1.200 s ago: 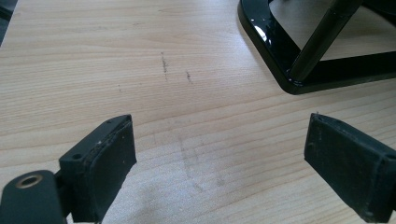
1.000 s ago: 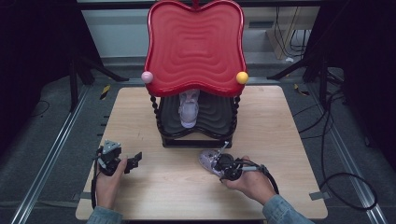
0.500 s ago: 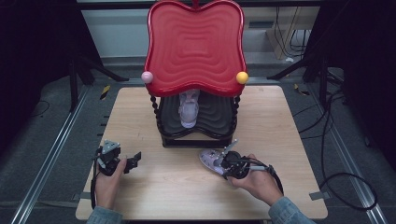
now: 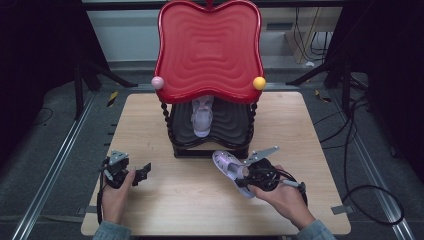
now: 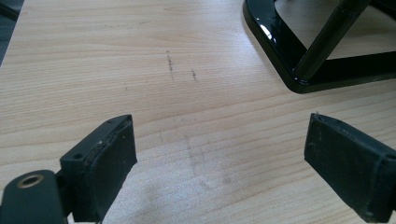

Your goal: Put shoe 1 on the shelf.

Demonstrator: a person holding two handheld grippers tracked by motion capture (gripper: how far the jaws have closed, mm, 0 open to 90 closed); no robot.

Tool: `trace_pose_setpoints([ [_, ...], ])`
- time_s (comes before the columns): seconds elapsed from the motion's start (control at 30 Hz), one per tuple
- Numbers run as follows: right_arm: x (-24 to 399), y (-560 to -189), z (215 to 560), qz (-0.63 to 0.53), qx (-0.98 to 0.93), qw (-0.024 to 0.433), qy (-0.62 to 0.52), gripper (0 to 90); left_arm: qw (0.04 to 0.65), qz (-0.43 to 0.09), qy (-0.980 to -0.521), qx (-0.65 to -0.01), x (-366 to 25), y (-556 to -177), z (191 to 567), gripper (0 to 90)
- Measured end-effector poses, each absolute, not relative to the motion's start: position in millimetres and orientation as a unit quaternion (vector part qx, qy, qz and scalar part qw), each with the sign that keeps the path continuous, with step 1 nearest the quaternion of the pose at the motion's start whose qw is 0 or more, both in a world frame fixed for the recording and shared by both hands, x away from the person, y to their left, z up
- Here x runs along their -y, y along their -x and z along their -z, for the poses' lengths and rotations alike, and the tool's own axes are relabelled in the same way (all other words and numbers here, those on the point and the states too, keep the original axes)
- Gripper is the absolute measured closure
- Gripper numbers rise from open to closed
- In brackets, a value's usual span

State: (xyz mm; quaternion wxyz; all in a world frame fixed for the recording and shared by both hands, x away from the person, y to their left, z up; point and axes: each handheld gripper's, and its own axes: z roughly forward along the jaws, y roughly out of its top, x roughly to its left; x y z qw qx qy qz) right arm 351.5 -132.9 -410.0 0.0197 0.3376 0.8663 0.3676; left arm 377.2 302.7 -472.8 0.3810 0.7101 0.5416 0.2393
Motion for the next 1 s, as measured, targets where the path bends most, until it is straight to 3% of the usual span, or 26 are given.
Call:
trace_pose_setpoints([
  [0.73, 137.9, -352.2, 384.7, -0.456, -0.823, 0.022, -0.336, 86.6, 0.381, -0.241, -0.709, -0.542, -303.2, -376.8, 472.6, 8.3],
  [1.0, 134.6, -357.6, 372.1, -0.491, -0.799, 0.043, -0.346, 86.6, 0.381, -0.241, -0.709, -0.543, -303.9, -376.8, 472.7, 8.3],
])
